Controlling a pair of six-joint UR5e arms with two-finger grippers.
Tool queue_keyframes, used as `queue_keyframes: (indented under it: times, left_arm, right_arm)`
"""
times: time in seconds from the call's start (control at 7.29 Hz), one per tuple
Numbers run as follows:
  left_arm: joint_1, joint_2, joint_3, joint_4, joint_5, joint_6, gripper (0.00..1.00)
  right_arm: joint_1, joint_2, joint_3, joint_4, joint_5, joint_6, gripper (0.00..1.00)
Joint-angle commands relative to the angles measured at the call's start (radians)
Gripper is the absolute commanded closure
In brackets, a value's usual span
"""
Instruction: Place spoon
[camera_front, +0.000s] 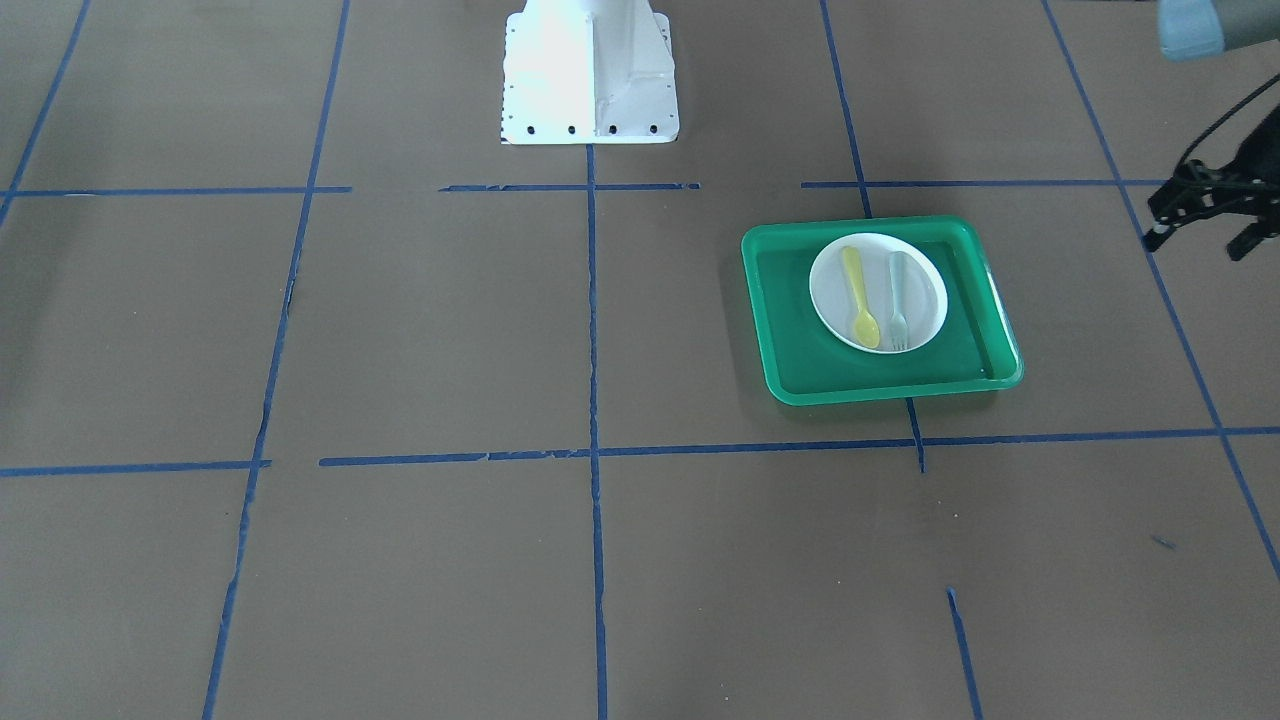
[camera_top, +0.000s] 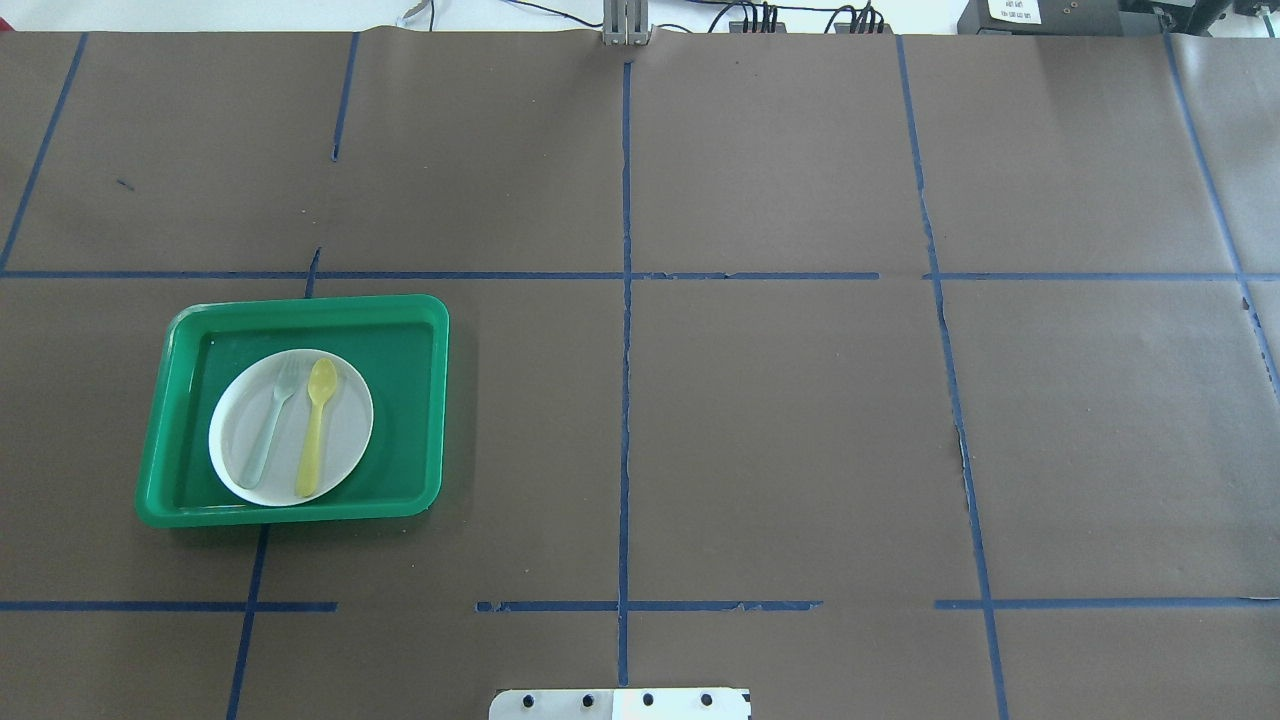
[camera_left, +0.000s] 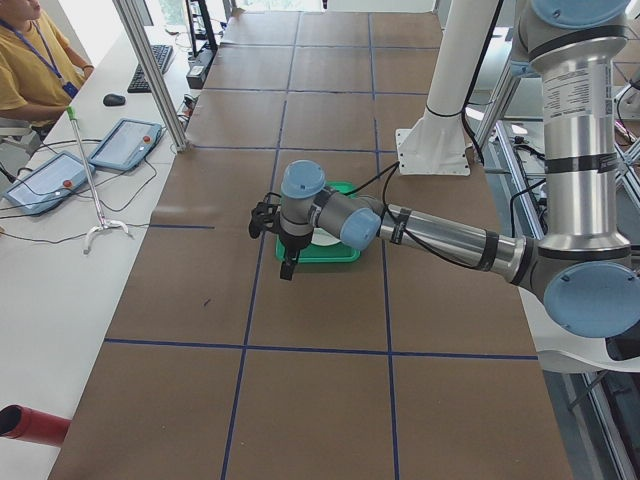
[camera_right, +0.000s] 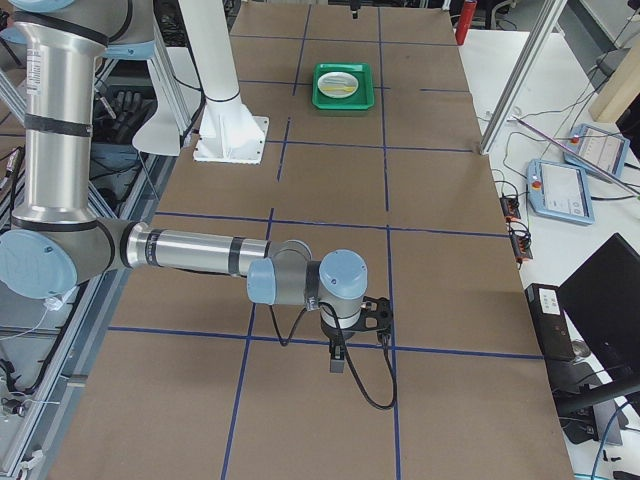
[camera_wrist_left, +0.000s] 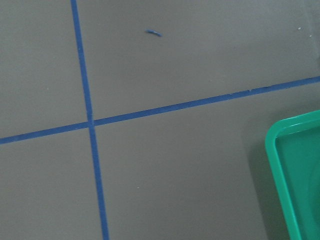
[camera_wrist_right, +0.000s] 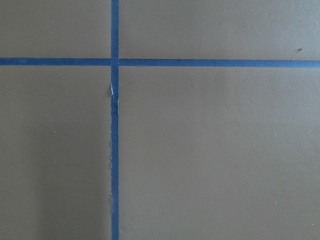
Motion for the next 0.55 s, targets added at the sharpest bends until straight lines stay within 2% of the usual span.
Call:
queue_keyframes:
  times: [0.0,0.14,0.41]
  left_arm:
    - [0.289,-0.009,-0.023,-0.181,0.176,-0.417,0.00]
    - [0.374,-0.054,-0.020,-0.177,0.243,-0.519,0.00]
    - [0.504,-0.113,-0.006,-0.147,0.302,-0.618,0.03]
  right_arm:
    - [0.000,0.000,0.000,0.000,0.000,0.000,0.00]
    - [0.000,0.000,0.000,0.000,0.000,0.000,0.00]
    - [0.000,0.000,0.000,0.000,0.000,0.000,0.00]
